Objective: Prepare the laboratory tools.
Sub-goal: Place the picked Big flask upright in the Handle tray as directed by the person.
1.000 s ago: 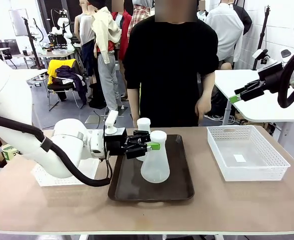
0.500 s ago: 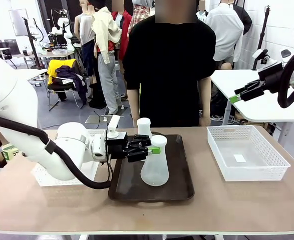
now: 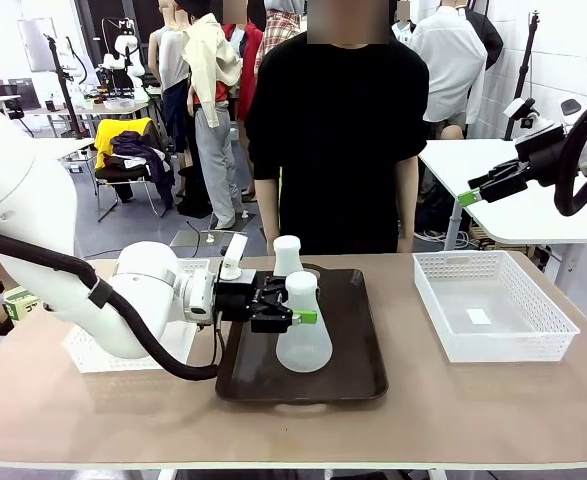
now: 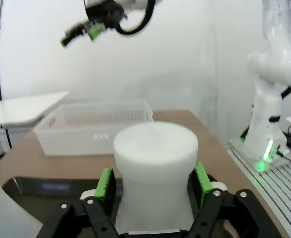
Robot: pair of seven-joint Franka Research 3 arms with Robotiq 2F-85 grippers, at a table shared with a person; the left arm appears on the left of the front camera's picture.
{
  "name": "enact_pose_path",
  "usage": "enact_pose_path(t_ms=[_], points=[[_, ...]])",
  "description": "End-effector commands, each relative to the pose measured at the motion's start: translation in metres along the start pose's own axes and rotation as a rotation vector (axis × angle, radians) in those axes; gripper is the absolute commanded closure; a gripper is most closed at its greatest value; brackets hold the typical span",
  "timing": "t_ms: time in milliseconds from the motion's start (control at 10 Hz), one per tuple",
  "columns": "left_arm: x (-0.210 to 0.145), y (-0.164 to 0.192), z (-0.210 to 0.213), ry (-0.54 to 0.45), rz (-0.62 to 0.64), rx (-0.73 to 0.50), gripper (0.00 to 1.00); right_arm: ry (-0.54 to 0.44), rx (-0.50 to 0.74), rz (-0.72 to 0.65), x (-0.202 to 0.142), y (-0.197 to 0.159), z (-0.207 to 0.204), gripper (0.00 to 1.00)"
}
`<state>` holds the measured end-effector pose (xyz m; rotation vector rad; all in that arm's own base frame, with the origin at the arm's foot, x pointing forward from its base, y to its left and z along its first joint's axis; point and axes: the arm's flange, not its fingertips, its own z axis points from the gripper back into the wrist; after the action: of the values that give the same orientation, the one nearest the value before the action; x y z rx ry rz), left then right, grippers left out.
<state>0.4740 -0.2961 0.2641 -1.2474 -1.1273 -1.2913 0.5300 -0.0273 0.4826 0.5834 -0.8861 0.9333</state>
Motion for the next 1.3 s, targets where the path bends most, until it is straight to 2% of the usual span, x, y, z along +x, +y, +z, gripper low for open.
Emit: enact_pose_path(t_ms=[0,500,600,700,800,1200], points=[[0.016,0.001,0.006,0.113,0.031,-0.032,0.0,0.017,-0.002,-0.009,0.0,0.001,0.0,0.0],[0.038,0.002,0.026,0.126,0.017,0.004,0.0,0.017,-0.002,-0.009,0.0,0.001,0.0,0.0],[0.038,0.002,0.026,0.108,0.043,-0.012,0.0,0.017,-0.002,-0.009,0.0,0.001,0.0,0.0],[0.037,0.003,0.028,0.049,0.111,-0.057,0.0,0.017,-0.002,-0.009,0.0,0.001,0.0,0.0],[0.038,0.005,0.024,0.114,0.002,0.01,0.0,0.017,-0.002,-0.009,0.0,0.001,0.0,0.0],[0.038,0.005,0.024,0.114,0.002,0.01,0.0,0.017,-0.002,-0.009,0.0,0.001,0.0,0.0]])
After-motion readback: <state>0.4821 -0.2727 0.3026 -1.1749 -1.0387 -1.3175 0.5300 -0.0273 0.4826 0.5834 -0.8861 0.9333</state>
